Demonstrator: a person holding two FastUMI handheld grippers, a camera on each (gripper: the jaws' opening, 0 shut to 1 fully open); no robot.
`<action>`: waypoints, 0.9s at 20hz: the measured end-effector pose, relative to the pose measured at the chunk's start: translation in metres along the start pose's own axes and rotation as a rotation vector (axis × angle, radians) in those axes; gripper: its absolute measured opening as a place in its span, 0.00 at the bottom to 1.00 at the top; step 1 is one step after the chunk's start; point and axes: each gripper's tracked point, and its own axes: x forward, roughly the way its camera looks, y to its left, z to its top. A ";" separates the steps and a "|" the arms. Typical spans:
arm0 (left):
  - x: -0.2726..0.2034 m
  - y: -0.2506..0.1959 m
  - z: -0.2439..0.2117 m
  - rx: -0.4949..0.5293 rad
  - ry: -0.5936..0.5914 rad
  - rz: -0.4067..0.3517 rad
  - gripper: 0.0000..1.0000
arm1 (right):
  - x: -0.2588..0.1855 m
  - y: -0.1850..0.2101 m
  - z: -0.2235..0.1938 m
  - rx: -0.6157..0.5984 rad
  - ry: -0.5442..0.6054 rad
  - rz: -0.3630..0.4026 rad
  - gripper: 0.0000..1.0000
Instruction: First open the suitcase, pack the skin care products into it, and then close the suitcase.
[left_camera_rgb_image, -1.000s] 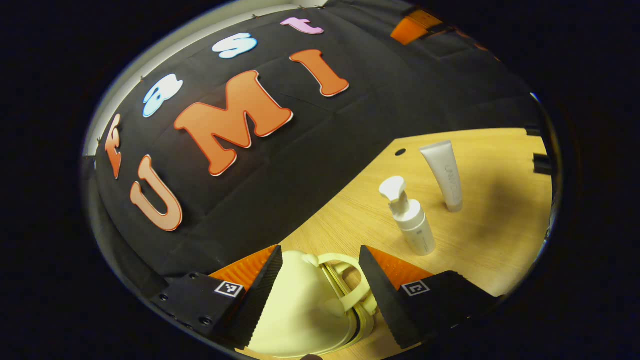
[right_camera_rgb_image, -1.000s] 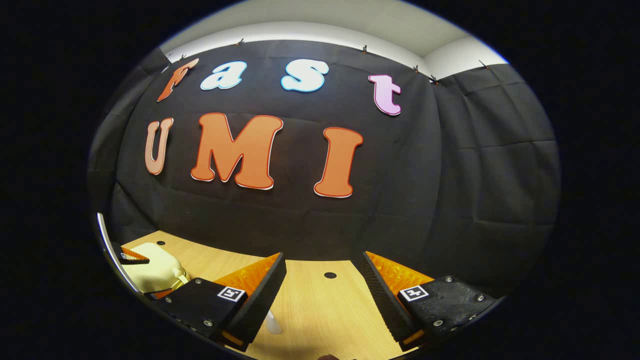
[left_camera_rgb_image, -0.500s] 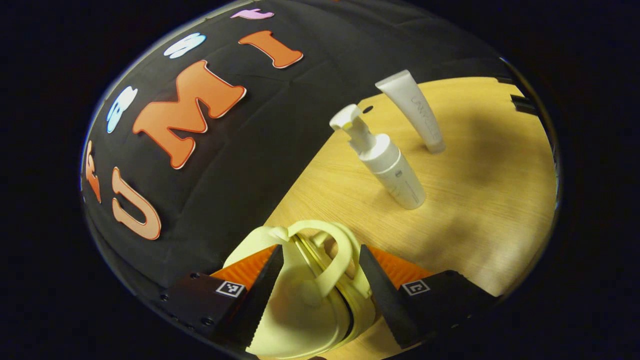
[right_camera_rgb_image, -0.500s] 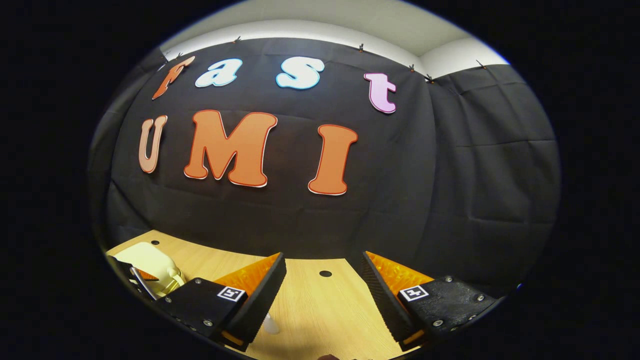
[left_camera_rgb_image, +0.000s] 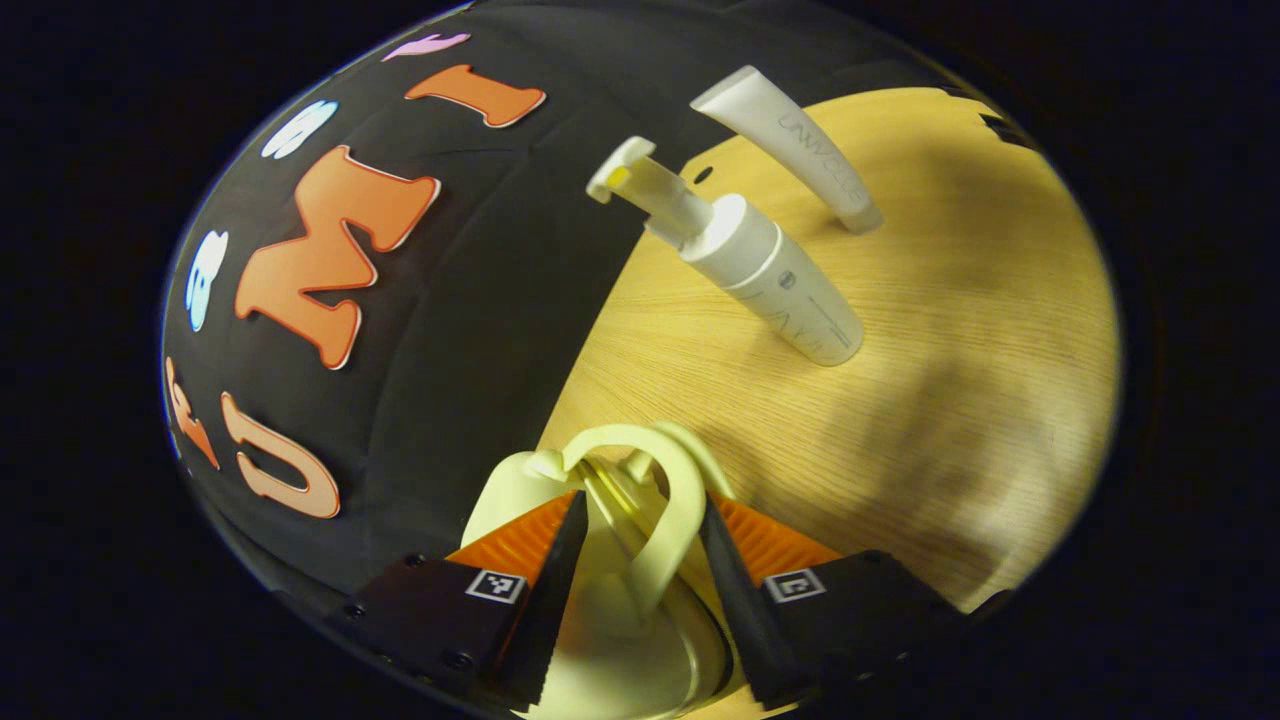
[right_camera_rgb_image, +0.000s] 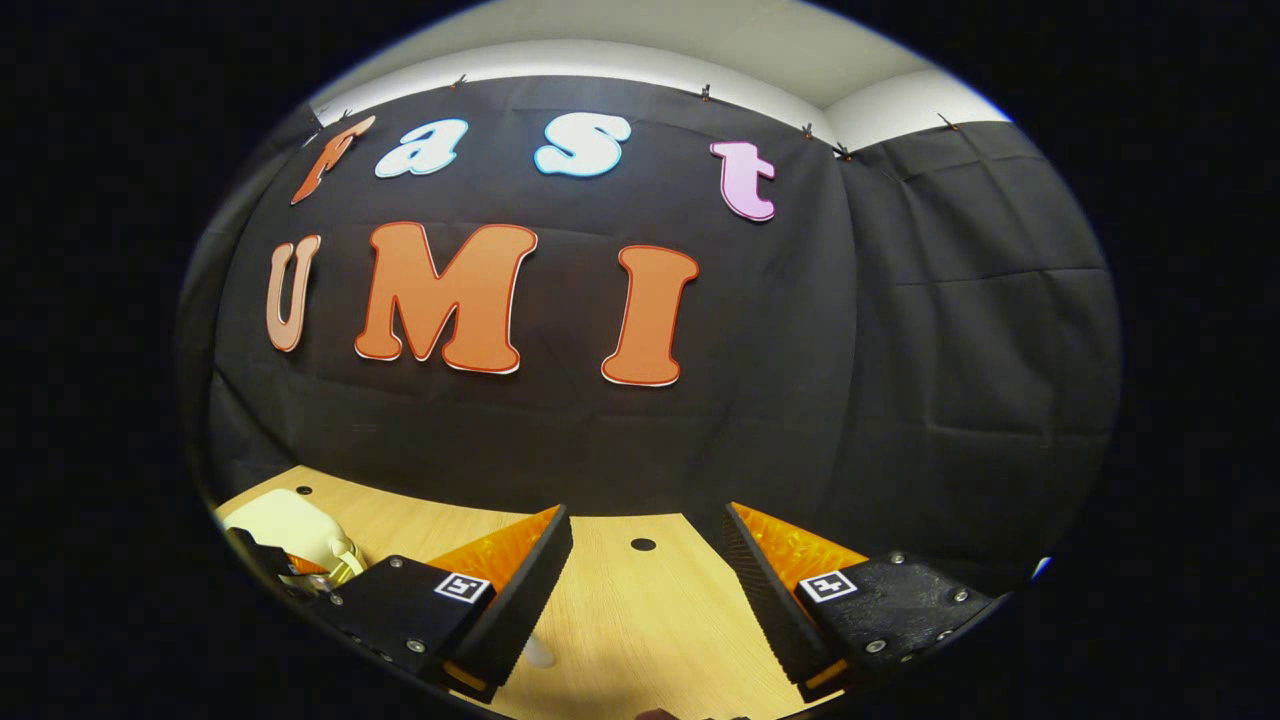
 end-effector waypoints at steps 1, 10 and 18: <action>0.000 -0.003 0.001 0.003 0.016 -0.005 0.45 | 0.000 -0.001 0.000 -0.001 0.002 -0.001 0.96; -0.020 0.025 0.024 -0.198 -0.033 0.073 0.13 | -0.004 0.016 -0.004 -0.002 0.013 0.029 0.97; -0.026 0.036 0.033 -0.427 -0.079 0.152 0.10 | -0.003 0.054 -0.001 -0.013 0.011 0.110 0.97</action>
